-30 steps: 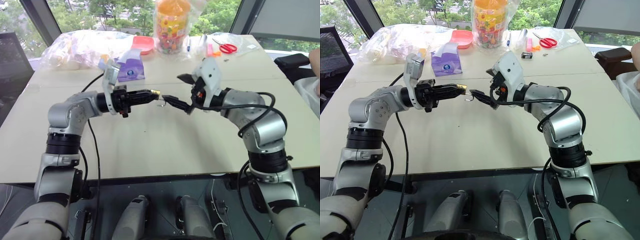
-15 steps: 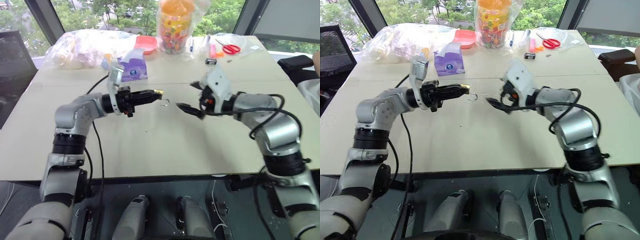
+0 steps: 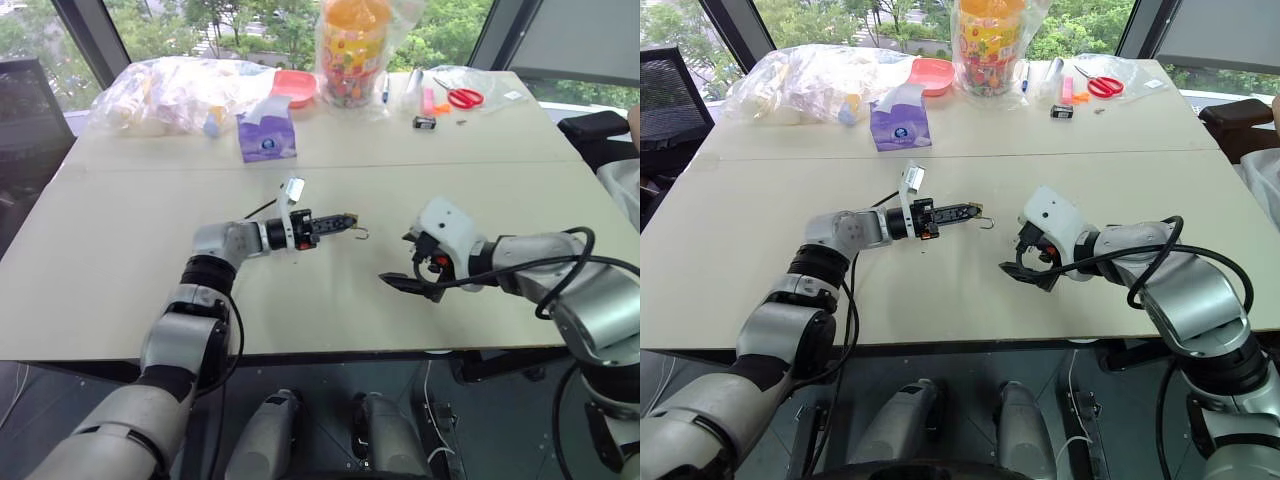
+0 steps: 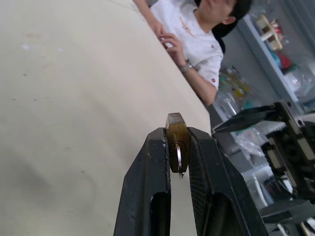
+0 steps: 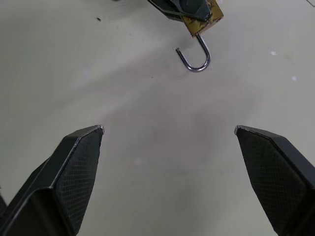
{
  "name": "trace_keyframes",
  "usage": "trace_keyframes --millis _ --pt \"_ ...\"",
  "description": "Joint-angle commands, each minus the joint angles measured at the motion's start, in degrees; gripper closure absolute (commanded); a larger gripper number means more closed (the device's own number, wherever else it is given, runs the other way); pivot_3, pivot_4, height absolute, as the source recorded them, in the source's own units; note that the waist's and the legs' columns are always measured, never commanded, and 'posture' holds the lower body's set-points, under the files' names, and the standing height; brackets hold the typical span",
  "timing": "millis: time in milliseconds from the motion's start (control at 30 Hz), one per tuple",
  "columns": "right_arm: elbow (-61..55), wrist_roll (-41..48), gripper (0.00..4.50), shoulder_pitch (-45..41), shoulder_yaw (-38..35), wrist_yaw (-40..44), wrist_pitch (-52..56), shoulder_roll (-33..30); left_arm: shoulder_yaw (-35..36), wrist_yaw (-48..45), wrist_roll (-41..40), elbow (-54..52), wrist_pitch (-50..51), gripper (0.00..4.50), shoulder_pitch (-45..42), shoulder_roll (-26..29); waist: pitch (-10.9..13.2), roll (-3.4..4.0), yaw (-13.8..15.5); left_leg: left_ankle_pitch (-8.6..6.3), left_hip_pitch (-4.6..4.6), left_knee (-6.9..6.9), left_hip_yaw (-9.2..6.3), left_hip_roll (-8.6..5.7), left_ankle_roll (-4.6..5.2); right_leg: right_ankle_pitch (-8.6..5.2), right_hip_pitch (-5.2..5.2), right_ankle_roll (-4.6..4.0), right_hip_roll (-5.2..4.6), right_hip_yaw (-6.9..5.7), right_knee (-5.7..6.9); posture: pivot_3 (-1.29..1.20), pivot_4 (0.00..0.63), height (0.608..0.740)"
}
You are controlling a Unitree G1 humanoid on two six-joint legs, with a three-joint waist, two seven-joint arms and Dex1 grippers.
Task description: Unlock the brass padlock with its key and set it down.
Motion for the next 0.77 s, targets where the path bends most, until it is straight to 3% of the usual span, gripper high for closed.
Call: trace_keyframes --millis 33,67,133,167,367,533,767 --pt "-1.7 0.3 0.05 -0.4 -1.0 -2.6 1.3 0.6 1.7 0.0 1.9 5.1 -2.7 4.47 -3.1 -1.3 0.0 0.00 0.0 -0.01 -0.04 0.01 0.00 0.00 0.01 0.01 -0.02 0.02 0.00 -0.01 -0.03 0.00 0.150 0.740" --pt "-1.7 0.4 0.05 -0.4 -0.9 -2.9 1.5 0.6 1.9 0.0 2.4 6.1 -3.1 4.47 -3.5 -1.4 0.0 0.00 0.0 -0.01 -0.10 0.02 0.00 -0.01 0.02 0.02 -0.06 0.04 0.00 -0.02 -0.04 0.00 0.150 0.740" --pt "-0.5 0.0 0.00 -0.8 -0.8 -3.6 1.1 0.4 2.7 1.0 3.0 8.8 -2.6 3.46 -4.7 -1.6 0.0 0.00 -0.1 -0.02 -0.14 0.03 0.02 -0.01 0.04 0.04 -0.10 0.06 0.00 -0.04 -0.04 0.00 0.150 0.740" --pt "0.0 -0.2 0.00 -1.0 -0.8 -3.9 0.9 0.3 3.1 1.0 3.3 9.7 -2.3 3.24 -5.1 -1.6 0.0 0.00 -0.1 -0.02 -0.14 0.03 0.02 -0.01 0.04 0.04 -0.11 0.06 0.02 -0.05 -0.04 0.00 0.150 0.740" --pt "2.1 -0.5 0.00 -1.0 -0.4 -4.2 -1.1 -0.6 0.6 -1.6 7.8 8.4 -2.7 0.87 -4.2 0.5 0.0 0.00 -0.1 -0.02 -0.14 0.08 0.02 -0.01 0.04 0.06 -0.10 0.08 0.11 -0.06 -0.03 0.00 0.150 0.740" --pt "2.2 -0.3 0.00 -0.2 -0.6 -4.3 -2.1 -1.5 -0.5 0.0 11.5 2.1 -5.1 0.87 -1.1 5.5 0.0 0.00 -0.4 -0.02 -0.14 0.09 0.02 0.03 0.04 0.08 -0.10 0.04 0.14 -0.03 -0.02 0.00 0.150 0.740" --pt "2.8 -0.5 0.00 3.6 -3.8 -6.1 -4.8 -0.5 0.8 2.9 10.2 -31.3 -5.0 0.87 14.4 15.1 0.0 0.02 -1.2 -0.02 -0.13 0.04 0.01 0.13 0.02 0.14 -0.16 -0.06 0.13 0.11 -0.03 0.00 0.150 0.740"
